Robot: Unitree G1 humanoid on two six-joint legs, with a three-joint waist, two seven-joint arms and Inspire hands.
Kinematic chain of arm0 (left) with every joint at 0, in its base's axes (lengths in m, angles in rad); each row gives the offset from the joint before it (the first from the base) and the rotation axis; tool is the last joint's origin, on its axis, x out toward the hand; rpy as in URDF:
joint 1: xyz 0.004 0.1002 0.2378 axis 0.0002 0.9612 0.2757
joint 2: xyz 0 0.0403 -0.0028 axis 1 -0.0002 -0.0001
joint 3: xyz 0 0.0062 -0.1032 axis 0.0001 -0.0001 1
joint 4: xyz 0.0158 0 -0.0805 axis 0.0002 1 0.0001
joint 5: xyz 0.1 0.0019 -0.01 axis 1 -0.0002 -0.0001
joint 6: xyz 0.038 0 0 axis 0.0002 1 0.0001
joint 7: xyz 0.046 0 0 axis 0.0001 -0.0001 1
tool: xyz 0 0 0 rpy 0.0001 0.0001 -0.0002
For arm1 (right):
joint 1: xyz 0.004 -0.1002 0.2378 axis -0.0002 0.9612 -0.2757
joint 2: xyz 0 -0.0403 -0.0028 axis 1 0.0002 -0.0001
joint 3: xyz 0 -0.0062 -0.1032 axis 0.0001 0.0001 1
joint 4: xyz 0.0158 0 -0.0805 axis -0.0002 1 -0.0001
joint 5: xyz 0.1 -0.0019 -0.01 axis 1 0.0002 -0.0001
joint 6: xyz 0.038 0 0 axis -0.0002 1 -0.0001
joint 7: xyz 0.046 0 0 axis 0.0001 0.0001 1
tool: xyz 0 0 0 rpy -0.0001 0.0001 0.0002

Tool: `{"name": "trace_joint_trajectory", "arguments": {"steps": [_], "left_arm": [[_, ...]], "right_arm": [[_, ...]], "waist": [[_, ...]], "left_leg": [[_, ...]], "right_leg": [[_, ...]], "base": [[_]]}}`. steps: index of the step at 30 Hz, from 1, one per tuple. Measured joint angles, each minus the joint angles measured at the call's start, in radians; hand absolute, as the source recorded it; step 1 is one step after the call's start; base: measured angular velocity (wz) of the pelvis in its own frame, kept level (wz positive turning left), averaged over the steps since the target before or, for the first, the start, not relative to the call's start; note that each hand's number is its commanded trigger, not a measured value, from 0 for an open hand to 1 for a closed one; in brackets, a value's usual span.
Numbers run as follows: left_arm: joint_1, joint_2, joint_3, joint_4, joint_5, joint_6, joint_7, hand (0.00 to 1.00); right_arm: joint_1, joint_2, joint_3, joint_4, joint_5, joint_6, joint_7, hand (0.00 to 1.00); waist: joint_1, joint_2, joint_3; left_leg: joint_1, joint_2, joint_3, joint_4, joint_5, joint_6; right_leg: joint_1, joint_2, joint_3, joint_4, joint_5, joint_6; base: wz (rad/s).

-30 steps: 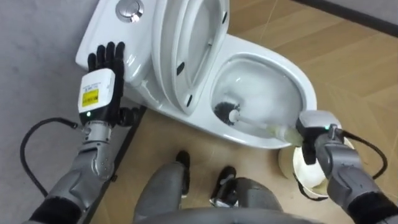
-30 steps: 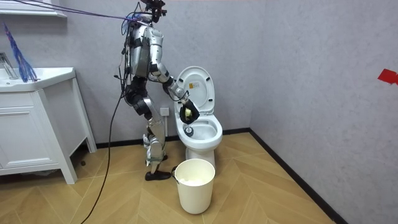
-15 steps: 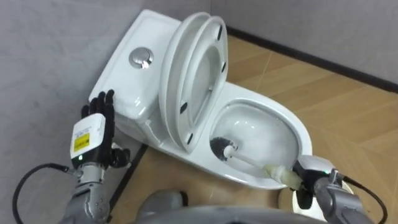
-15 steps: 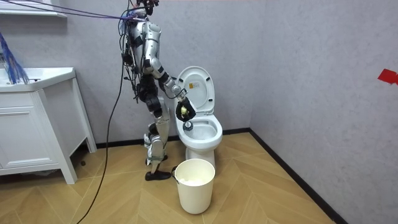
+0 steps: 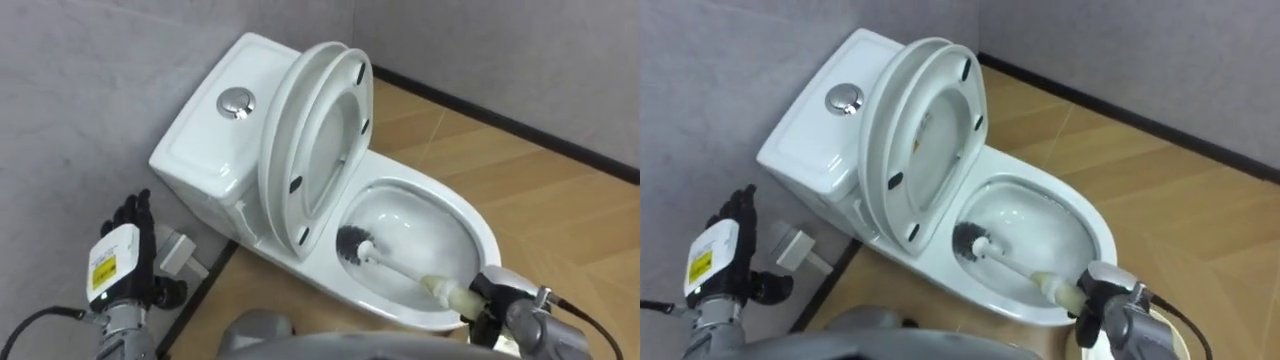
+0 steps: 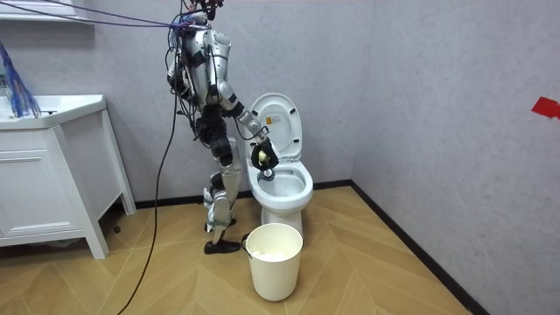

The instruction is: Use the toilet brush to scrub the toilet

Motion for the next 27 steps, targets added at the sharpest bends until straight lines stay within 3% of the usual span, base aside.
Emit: {"name": "trace_joint_trajectory", "arguments": {"steps": [8, 11, 13, 19, 21, 25, 27], "left_arm": [[0.053, -0.049, 0.015, 0.195, -0.002, 0.062, -0.084, 0.0], [0.05, -0.078, 0.038, 0.27, -0.03, 0.067, -0.145, 0.0], [0.046, -0.08, 0.053, 0.316, -0.061, 0.067, -0.175, 0.0], [-0.008, -0.086, 0.125, 0.419, -0.162, 0.087, -0.236, 0.0], [-0.032, -0.088, 0.147, 0.418, -0.189, 0.087, -0.244, 0.0], [-0.064, -0.094, 0.158, 0.431, -0.23, 0.089, -0.26, 0.0], [-0.079, -0.113, 0.175, 0.447, -0.237, 0.089, -0.261, 0.0]], "right_arm": [[0.03, 0.043, -0.085, 0.118, 0.35, -0.063, -0.16, 1.0], [0.038, 0.049, -0.127, 0.192, 0.431, -0.088, -0.218, 1.0], [0.039, 0.049, -0.15, 0.229, 0.469, -0.104, -0.253, 1.0], [0.046, 0.06, -0.152, 0.297, 0.512, -0.122, -0.32, 1.0], [0.046, 0.08, -0.152, 0.31, 0.52, -0.129, -0.338, 1.0], [0.043, 0.117, -0.179, 0.342, 0.548, -0.143, -0.352, 1.0], [0.041, 0.129, -0.181, 0.35, 0.568, -0.144, -0.353, 1.0]], "waist": [[-0.06, 0.001, -0.0016], [-0.08, 0.009, -0.0062], [-0.099, 0.012, -0.011], [-0.145, 0.021, -0.0108], [-0.165, 0.025, -0.0091], [-0.172, 0.031, -0.0087], [-0.189, 0.038, -0.01]], "left_leg": [[0.052, 0.0, 0.021, -0.038, -0.004, -0.004], [0.079, 0.002, 0.028, -0.047, -0.008, -0.004], [0.093, 0.003, 0.03, -0.055, -0.008, -0.004], [0.128, 0.012, 0.086, -0.064, -0.011, -0.002], [0.136, 0.016, 0.108, -0.07, -0.015, -0.005], [0.16, 0.019, 0.141, -0.087, -0.018, -0.004], [0.167, 0.021, 0.144, -0.09, -0.029, -0.002]], "right_leg": [[0.033, 0.001, 0.029, -0.018, -0.002, 0.006], [0.046, 0.003, 0.058, -0.019, -0.002, 0.006], [0.049, 0.004, 0.074, -0.019, -0.002, 0.006], [0.052, 0.008, 0.135, -0.012, 0.0, 0.006], [0.052, 0.011, 0.145, -0.012, 0.001, 0.008], [0.052, 0.014, 0.186, -0.013, 0.007, 0.013], [0.048, 0.018, 0.208, -0.013, 0.01, 0.017]], "base": [[-0.08], [-0.25], [-0.27], [-0.31], [-0.14], [-0.3], [-0.3]]}}
